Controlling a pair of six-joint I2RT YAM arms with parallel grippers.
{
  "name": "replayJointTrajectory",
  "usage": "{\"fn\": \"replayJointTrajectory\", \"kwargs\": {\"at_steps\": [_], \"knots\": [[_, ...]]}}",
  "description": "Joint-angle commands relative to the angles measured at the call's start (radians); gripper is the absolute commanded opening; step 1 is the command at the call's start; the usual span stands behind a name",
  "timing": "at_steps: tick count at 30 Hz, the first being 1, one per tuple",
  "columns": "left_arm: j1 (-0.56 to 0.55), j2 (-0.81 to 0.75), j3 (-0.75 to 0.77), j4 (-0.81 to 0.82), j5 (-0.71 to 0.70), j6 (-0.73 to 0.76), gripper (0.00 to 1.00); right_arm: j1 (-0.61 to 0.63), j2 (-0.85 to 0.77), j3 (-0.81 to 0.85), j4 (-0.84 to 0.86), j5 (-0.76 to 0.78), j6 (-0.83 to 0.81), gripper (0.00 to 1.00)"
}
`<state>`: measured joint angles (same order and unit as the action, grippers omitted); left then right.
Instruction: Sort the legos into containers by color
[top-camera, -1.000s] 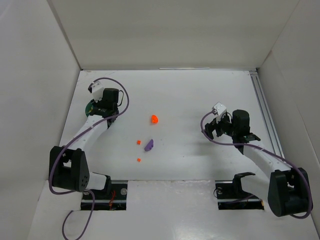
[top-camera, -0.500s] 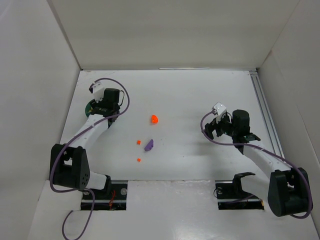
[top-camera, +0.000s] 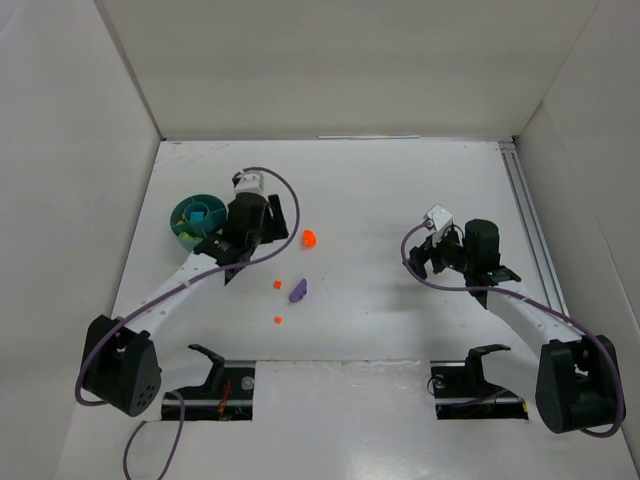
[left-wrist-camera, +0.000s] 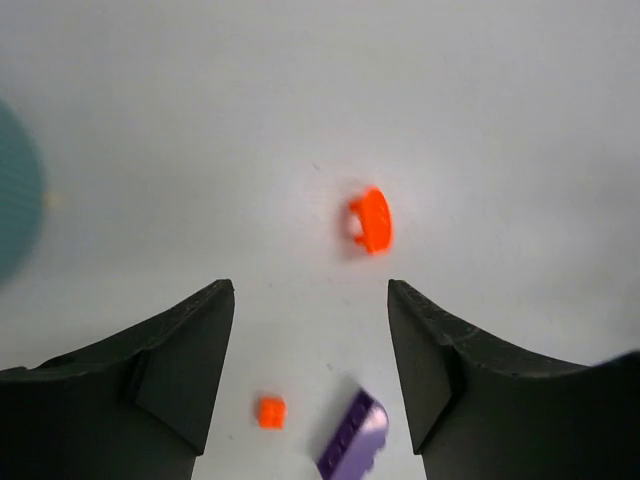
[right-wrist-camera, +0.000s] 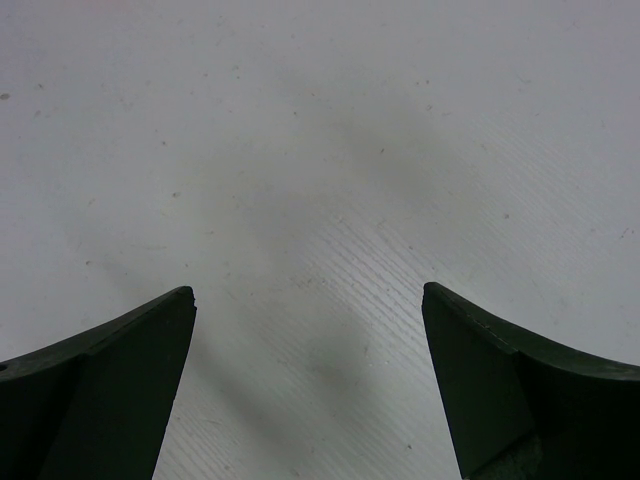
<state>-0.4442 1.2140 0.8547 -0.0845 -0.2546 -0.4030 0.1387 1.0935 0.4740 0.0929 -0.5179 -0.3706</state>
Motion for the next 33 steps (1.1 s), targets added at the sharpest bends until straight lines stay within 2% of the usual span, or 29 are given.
{"fn": "replayJointTrajectory", "kwargs": {"at_steps": [1, 5, 7, 11, 14, 20, 23, 29, 33], "knots": [[-0.057, -0.054, -0.094, 0.077, 0.262, 0.061, 0.59, -0.005, 0.0, 0.011, 0.082, -0.054, -0.01, 0.99], [-0.123, -0.083, -0.213, 0.077, 0.295, 0.035, 0.59, -0.005, 0.011, 0.002, 0.103, -0.096, -0.001, 0.99], [-0.194, -0.084, -0.238, 0.089, 0.308, 0.035, 0.59, -0.005, 0.022, -0.008, 0.114, -0.109, -0.001, 0.99], [-0.306, -0.059, -0.252, 0.088, 0.211, 0.024, 0.59, -0.005, 0.022, -0.017, 0.125, -0.119, 0.008, 0.99], [-0.33, -0.005, -0.227, 0.075, 0.196, 0.024, 0.59, -0.005, -0.003, -0.027, 0.125, -0.119, 0.009, 0.99], [-0.34, 0.12, -0.157, -0.004, 0.069, -0.023, 0.56, -0.005, -0.029, -0.037, 0.125, -0.1, 0.009, 0.99], [-0.35, 0.162, -0.144, -0.027, 0.034, -0.033, 0.51, -0.005, -0.029, -0.037, 0.125, -0.1, 0.009, 0.99], [-0.37, 0.193, -0.123, -0.046, 0.012, -0.042, 0.26, -0.005, -0.02, -0.037, 0.125, -0.1, 0.009, 0.99], [-0.38, 0.184, -0.123, -0.055, 0.012, -0.042, 0.18, -0.005, -0.02, -0.037, 0.125, -0.1, 0.009, 0.99]]}}
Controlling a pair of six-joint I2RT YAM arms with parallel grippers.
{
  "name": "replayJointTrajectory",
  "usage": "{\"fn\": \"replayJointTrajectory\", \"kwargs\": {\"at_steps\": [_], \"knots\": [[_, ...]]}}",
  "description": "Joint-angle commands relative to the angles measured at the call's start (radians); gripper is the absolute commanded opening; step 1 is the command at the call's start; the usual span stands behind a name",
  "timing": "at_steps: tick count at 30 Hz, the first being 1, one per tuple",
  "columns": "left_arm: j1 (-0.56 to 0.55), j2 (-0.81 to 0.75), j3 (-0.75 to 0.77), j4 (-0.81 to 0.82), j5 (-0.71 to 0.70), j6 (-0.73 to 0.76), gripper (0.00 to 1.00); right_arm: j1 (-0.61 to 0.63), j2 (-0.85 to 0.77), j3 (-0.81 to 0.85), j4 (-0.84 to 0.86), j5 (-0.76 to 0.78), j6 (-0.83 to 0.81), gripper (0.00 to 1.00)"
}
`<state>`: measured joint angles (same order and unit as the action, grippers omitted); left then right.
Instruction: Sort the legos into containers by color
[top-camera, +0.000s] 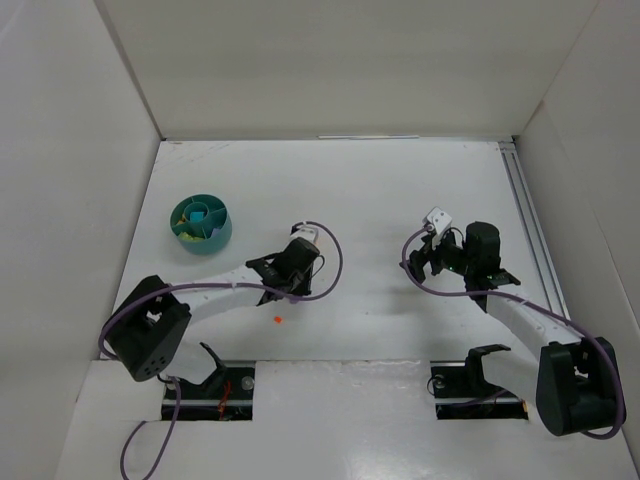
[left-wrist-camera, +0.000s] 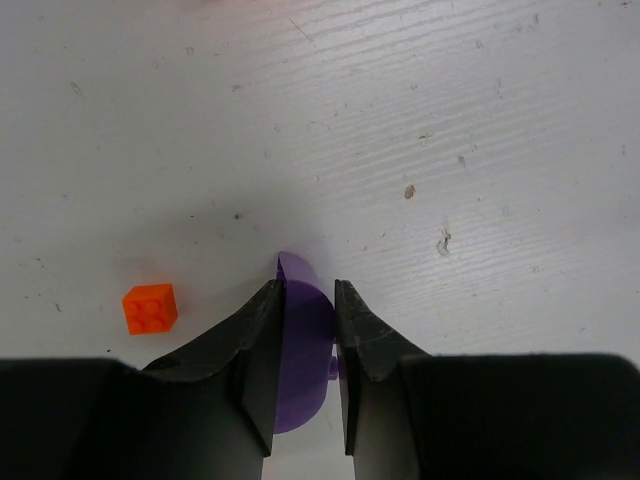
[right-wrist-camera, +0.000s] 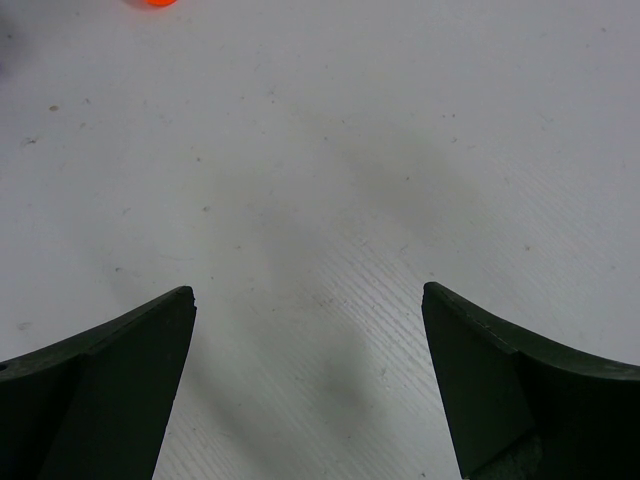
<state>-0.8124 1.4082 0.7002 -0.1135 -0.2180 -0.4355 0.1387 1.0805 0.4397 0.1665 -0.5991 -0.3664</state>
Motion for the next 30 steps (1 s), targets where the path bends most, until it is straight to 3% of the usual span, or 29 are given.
{"fn": "replayJointTrajectory", "kwargs": {"at_steps": [1, 5, 8, 14, 18, 23, 30], "knots": [[-0.011, -0.011, 0.032, -0.026, -0.024, -0.019, 0.15, -0.005, -0.007, -0.002, 0.051, -0.019, 0.004, 0.99], [-0.011, -0.011, 0.054, -0.051, -0.073, -0.063, 0.03, -0.005, -0.016, -0.002, 0.051, -0.019, 0.004, 0.99], [-0.011, -0.051, 0.082, -0.061, -0.157, -0.094, 0.02, -0.005, -0.025, -0.002, 0.051, -0.019, 0.004, 0.99], [0.028, -0.124, 0.171, -0.112, -0.487, -0.261, 0.0, -0.005, -0.025, -0.002, 0.051, -0.019, 0.004, 0.99], [0.126, -0.166, 0.203, -0.121, -0.674, -0.385, 0.05, -0.005, -0.025, 0.007, 0.051, -0.019, 0.004, 0.99], [0.245, -0.166, 0.237, -0.031, -0.794, -0.37, 0.06, -0.005, -0.025, 0.007, 0.051, -0.019, -0.005, 0.99], [0.502, -0.114, 0.248, 0.048, -0.733, -0.332, 0.04, -0.005, -0.025, 0.007, 0.051, 0.001, -0.014, 0.99]]}}
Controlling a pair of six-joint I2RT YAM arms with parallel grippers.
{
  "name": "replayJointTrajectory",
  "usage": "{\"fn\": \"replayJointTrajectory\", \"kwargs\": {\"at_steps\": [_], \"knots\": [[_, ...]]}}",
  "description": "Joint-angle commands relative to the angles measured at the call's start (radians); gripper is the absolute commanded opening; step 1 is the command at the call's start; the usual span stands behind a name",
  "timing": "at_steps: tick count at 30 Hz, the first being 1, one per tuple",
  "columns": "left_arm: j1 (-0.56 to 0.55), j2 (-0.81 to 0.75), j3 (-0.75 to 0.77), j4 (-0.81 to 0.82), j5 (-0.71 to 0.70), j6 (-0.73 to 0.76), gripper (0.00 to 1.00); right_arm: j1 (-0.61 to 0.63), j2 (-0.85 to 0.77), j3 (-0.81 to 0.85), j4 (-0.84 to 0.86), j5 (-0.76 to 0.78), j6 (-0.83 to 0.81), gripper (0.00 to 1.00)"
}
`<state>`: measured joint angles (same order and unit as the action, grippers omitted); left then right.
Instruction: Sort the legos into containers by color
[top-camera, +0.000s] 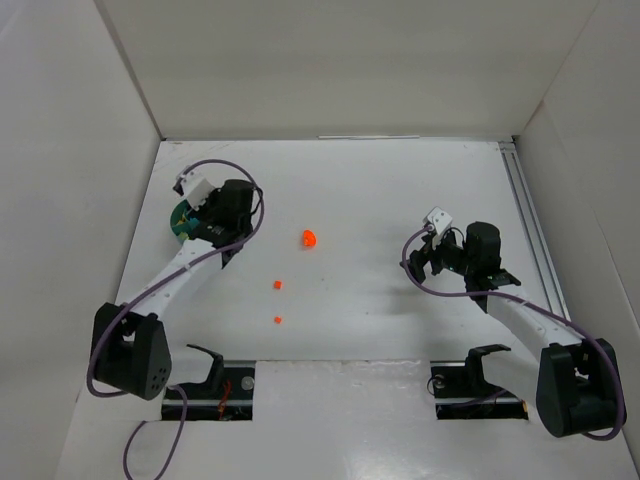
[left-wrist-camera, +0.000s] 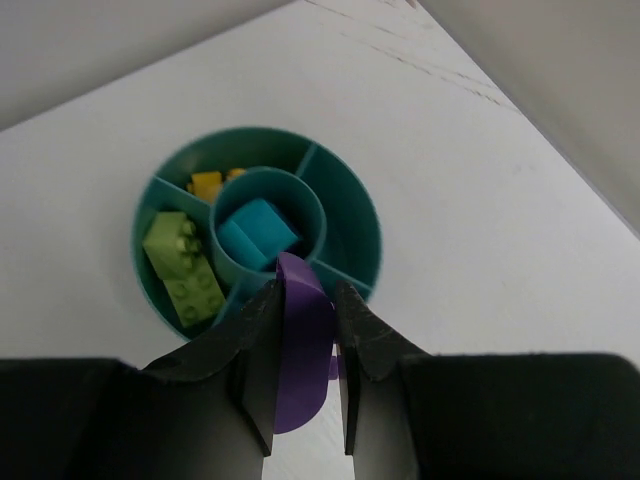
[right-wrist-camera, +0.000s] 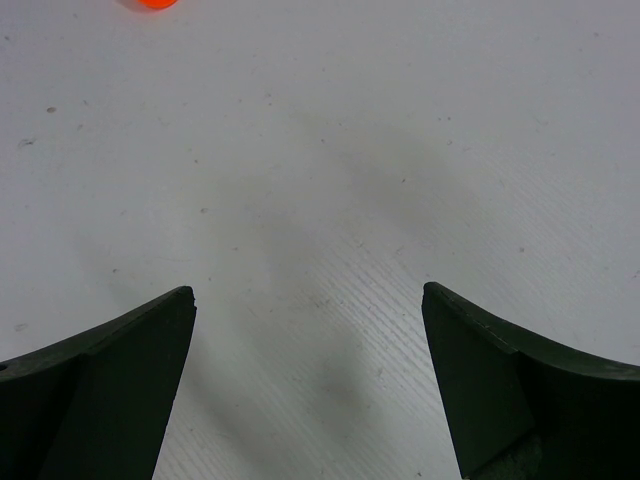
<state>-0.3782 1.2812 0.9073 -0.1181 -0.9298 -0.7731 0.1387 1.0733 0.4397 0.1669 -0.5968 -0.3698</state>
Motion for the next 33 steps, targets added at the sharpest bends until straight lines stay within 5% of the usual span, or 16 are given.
{"fn": "replayJointTrajectory", "kwargs": {"at_steps": [1, 9, 13, 18, 23, 33], "knots": [[0.087, 0.023, 0.041, 0.063, -0.012, 0.006, 0.04, -0.005, -0.018, 0.007, 0.051, -0.001, -0.011, 0.99], [0.124, 0.041, 0.031, 0.026, -0.064, -0.179, 0.03, -0.005, 0.001, 0.016, 0.051, -0.001, -0.02, 0.99], [0.124, 0.05, 0.007, 0.147, -0.054, -0.049, 0.03, -0.005, 0.001, 0.016, 0.051, -0.001, -0.02, 0.99], [0.142, 0.012, -0.177, 0.697, 0.237, 0.366, 0.03, -0.005, 0.001, 0.025, 0.051, -0.021, -0.029, 0.99], [0.243, -0.01, -0.217, 0.738, 0.567, 0.506, 0.01, -0.005, 0.01, 0.025, 0.051, -0.04, -0.038, 0.99], [0.297, 0.013, -0.197, 0.683, 0.887, 0.695, 0.01, -0.005, 0.06, 0.044, 0.051, -0.078, -0.047, 0.99]]}}
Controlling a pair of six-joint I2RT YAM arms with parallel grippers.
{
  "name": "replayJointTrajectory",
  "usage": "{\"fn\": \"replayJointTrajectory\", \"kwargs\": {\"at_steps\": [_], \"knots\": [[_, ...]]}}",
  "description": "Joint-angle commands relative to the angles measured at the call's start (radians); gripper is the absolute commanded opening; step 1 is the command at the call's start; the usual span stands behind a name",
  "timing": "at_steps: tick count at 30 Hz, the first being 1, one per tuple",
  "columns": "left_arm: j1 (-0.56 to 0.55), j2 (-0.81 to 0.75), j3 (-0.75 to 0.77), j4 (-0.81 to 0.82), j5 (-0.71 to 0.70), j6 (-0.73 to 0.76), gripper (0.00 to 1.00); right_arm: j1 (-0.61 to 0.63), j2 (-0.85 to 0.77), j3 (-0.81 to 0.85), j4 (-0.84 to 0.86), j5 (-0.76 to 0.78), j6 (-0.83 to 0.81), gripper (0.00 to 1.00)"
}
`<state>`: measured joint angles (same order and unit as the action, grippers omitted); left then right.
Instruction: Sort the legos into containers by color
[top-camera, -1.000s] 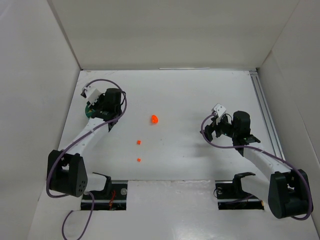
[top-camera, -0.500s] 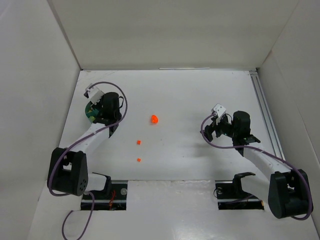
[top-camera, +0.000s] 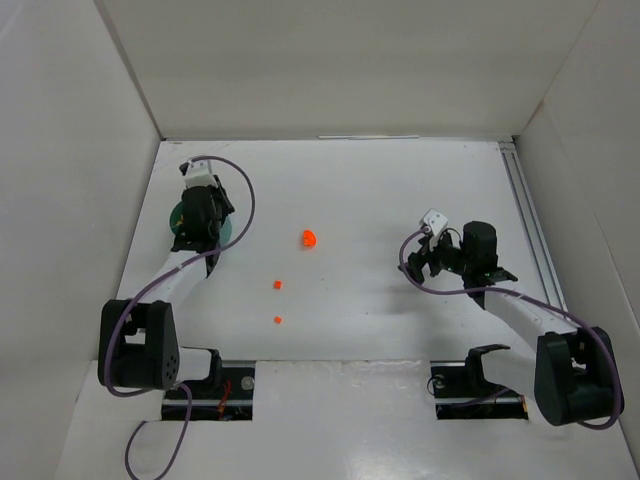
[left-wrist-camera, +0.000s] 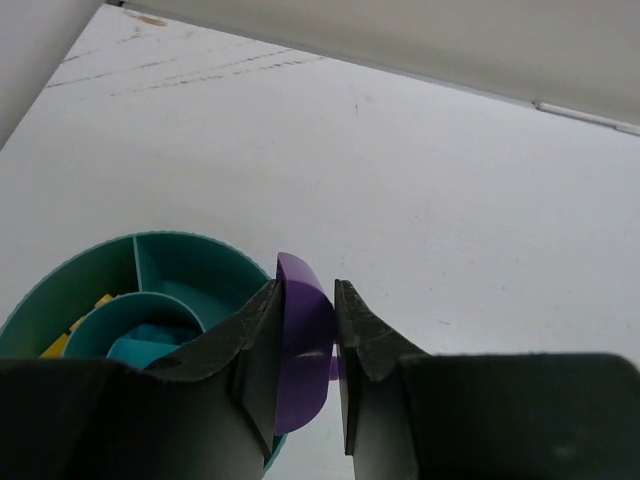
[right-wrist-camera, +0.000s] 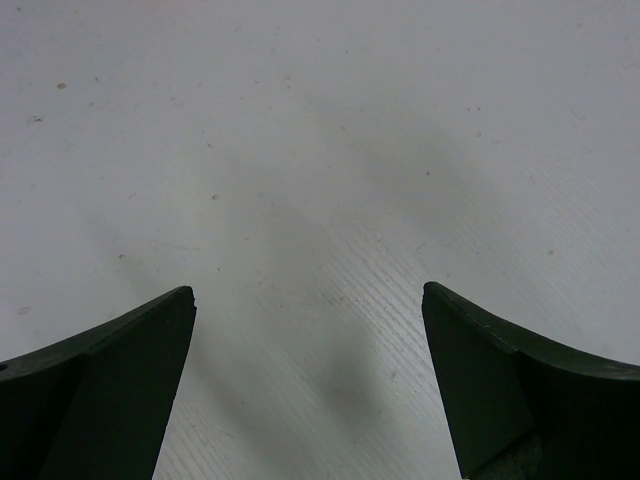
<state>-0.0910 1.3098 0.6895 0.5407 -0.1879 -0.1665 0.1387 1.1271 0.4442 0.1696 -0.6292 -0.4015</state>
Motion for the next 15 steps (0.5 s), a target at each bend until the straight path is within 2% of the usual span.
{"fn": "replayJointTrajectory", "kwargs": {"at_steps": [1, 6, 11, 15], "knots": [[0.01, -0.015, 0.021, 0.015, 0.145, 0.11, 0.01, -0.005, 0.007, 0.039, 0.048, -0.055, -0.016, 0.99], [0.03, -0.015, 0.044, -0.07, 0.165, 0.157, 0.01, 0.004, 0.025, 0.039, 0.057, -0.064, -0.016, 0.99], [0.063, -0.006, 0.044, -0.088, 0.197, 0.206, 0.02, 0.004, 0.043, 0.048, 0.067, -0.084, -0.016, 0.99], [0.094, 0.028, 0.076, -0.111, 0.292, 0.216, 0.06, 0.004, 0.043, 0.048, 0.076, -0.084, -0.016, 0.99]]}}
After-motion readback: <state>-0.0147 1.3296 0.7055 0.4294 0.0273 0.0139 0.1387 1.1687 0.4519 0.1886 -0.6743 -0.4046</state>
